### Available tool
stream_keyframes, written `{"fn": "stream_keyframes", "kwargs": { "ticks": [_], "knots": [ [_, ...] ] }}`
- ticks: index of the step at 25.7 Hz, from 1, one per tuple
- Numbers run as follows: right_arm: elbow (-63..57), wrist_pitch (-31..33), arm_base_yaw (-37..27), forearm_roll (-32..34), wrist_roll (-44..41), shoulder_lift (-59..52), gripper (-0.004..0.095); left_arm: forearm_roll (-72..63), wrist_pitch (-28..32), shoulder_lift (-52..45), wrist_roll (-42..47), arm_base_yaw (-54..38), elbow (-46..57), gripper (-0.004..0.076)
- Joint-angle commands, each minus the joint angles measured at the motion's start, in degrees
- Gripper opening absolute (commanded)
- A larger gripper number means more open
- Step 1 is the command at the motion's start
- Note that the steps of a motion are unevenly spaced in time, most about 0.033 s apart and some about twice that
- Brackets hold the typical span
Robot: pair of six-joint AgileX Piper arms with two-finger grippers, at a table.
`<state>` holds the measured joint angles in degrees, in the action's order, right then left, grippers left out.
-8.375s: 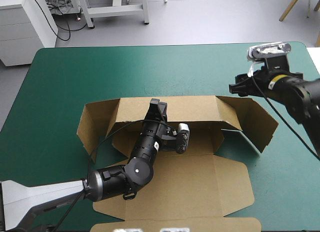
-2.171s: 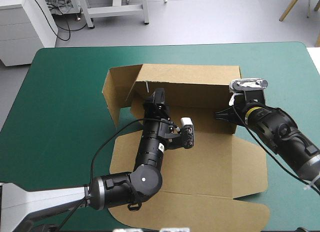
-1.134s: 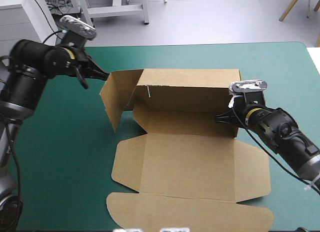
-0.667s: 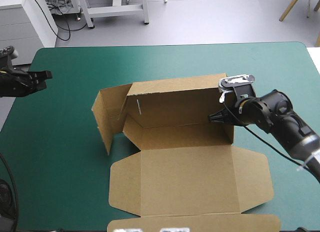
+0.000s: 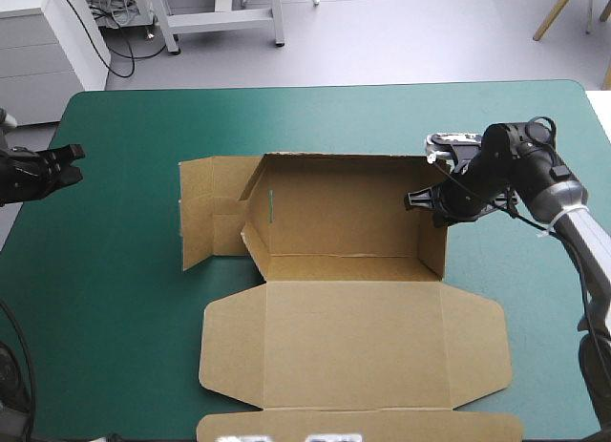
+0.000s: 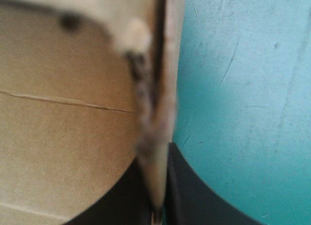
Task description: Fold the box
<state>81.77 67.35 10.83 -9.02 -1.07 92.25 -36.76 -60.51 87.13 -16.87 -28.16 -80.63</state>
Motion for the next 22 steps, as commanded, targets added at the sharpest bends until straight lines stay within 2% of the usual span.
{"fn": "stream_keyframes", "kwargs": {
  "ticks": [1,10,12,14,17,21,22],
  "knots": [
    [2.3,-2.7,-1.1,0.0,2.0,1.5,-0.0014,-3.0,1.8,-2.3,-0.1,-0.1,-1.2,0.0012],
    [12.5,-5.4,-1.2,2.7,4.0,9.1,-0.0011,-3.0,1.8,-2.3,-0.1,-0.1,-1.2,-0.0004],
    [14.0,-5.4,-1.2,2.7,4.0,10.2,0.0018,-3.0,1.8,-2.3,-0.1,-0.1,-1.2,-0.0005],
    [15.1,-5.4,-1.2,2.6,4.0,10.9,0.0089,-3.0,1.5,-2.3,-0.1,-0.1,-1.2,-0.0005],
    [16.7,-5.3,-1.2,2.3,4.0,10.9,0.0293,-3.0,1.5,-2.3,-0.1,-0.1,-1.2,-0.0006],
    [20.0,-3.0,-1.3,2.4,4.0,10.9,0.0713,-3.0,1.5,-2.3,-0.1,-0.1,-1.2,-0.0010],
    [22.1,-0.9,-1.3,2.4,4.0,10.9,0.0856,-3.0,1.5,-2.3,-0.1,-0.1,-1.2,-0.0010]
  ]
}}
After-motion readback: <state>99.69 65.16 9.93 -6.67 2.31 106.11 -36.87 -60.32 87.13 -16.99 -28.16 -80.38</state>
